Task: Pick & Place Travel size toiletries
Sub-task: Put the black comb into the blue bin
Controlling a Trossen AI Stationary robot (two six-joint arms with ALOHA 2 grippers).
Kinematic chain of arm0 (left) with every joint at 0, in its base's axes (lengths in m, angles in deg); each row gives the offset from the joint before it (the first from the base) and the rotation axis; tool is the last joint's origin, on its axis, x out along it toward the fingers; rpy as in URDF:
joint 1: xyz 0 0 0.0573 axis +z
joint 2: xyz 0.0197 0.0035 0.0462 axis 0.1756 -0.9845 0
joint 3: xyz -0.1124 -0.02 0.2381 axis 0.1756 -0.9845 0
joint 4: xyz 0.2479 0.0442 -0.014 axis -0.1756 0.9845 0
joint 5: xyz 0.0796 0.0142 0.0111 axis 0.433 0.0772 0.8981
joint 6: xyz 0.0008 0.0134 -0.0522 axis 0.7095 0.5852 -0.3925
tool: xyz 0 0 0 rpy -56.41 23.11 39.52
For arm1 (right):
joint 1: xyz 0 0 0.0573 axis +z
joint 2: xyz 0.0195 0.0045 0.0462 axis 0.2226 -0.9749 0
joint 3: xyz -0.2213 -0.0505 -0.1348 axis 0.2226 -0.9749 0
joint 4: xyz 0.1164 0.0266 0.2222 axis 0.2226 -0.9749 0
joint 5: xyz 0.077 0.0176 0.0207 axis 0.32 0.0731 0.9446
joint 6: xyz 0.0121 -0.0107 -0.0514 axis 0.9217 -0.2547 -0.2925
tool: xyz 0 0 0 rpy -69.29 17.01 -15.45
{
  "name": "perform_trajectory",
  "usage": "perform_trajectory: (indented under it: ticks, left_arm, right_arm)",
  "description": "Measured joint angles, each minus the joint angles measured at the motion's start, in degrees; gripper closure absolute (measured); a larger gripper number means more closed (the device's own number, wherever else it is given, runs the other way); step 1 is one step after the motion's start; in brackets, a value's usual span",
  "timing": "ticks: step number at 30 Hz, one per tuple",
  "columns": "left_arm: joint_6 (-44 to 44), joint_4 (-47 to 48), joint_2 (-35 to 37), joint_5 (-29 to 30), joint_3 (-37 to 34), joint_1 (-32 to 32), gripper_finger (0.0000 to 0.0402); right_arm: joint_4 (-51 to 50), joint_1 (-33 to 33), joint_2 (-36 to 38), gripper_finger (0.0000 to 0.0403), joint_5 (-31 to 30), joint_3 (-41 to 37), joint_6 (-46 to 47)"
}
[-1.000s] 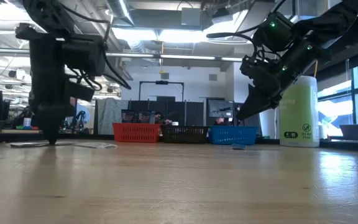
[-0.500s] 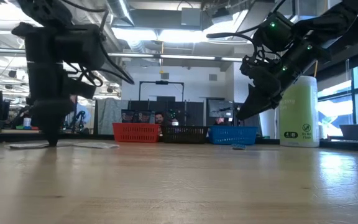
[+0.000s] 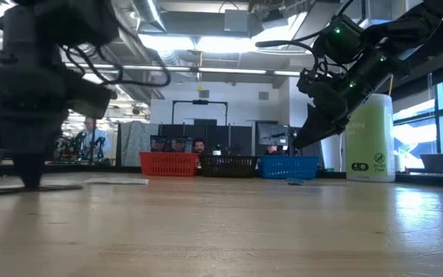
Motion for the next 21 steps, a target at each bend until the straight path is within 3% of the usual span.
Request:
perform_trajectory:
  ticks: [5,10,17,21]
  left_arm:
    - [3.92,-13.18,-1.8,0.89,0.0,-1.68,0.0288]
    - [9.46,-21.51,-7.28,0.88,0.38,0.09,0.0288]
    - [16.66,-24.93,-13.39,-0.3,3.7,3.68,0.0288]
    - [23.61,-24.83,-14.27,3.24,6.92,4.75,0.0288]
  right_arm:
    - [-0.02,0.0,0.0,0.0311,0.15,0.0,-0.38]
    - [-0.05,0.0,0.01,0.0323,5.13,0.0,1.03]
    - [-0.25,0.04,0.03,0.0345,10.4,0.0,3.63]
    - [-0.28,0.04,0.03,0.036,10.36,0.13,3.59]
